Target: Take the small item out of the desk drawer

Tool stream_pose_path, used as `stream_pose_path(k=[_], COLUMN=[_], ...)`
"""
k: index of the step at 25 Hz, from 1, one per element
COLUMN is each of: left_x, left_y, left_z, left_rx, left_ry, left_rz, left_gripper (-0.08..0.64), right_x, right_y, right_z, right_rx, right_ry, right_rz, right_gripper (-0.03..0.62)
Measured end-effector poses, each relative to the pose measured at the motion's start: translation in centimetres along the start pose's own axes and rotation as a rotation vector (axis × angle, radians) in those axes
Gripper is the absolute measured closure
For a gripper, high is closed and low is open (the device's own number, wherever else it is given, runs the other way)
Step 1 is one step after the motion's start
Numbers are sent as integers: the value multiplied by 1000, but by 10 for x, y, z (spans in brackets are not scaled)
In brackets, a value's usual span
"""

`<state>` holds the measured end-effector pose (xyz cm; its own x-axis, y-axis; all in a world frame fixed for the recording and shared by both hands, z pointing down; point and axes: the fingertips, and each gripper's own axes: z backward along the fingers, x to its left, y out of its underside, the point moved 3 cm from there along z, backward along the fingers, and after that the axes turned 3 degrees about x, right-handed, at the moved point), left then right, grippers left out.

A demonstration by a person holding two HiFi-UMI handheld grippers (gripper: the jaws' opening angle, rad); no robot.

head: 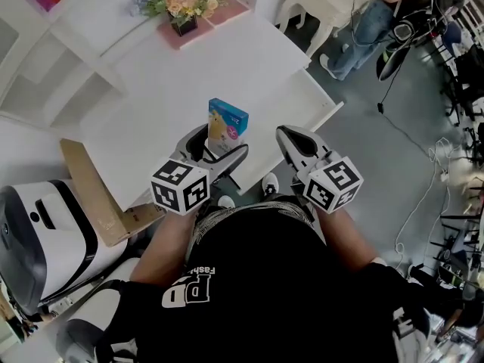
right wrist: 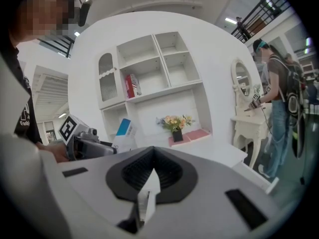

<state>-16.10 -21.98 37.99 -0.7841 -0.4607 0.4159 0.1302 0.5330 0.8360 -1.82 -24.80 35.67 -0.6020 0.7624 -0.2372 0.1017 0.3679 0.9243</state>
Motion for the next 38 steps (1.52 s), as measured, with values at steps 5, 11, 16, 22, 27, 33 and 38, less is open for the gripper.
stream_pose_path(k=[5,11,16,22,27,33,38], left_x=[-3,-9,-15,-25,-34,-59,-96], left_y=[4,14,20,21,28,38,55], left_z=[13,29,40,51,57,60,59], left_rx=[1,24,34,0,-22,-35,-42], left_ry=[22,60,88,74,51,8,-12], left_rz=[-8,-22,-44,-56,-38,-18,-15], left_gripper=[135,135,135,135,135,135,135], right_x=[17,36,42,42,48,52,54], right_y=[5,13,15,21,19,26,48], right_z=[-1,5,19,38,43,70,108], right_rx=[-10,-36,-58,-69,-72,-68,-47], right_ry=[-21,-4,33,45,5,-39,-57], right_rz=[-19,-31,-35,-35,-22,-28,-23], right_gripper=[583,584,583,583,583,584,584])
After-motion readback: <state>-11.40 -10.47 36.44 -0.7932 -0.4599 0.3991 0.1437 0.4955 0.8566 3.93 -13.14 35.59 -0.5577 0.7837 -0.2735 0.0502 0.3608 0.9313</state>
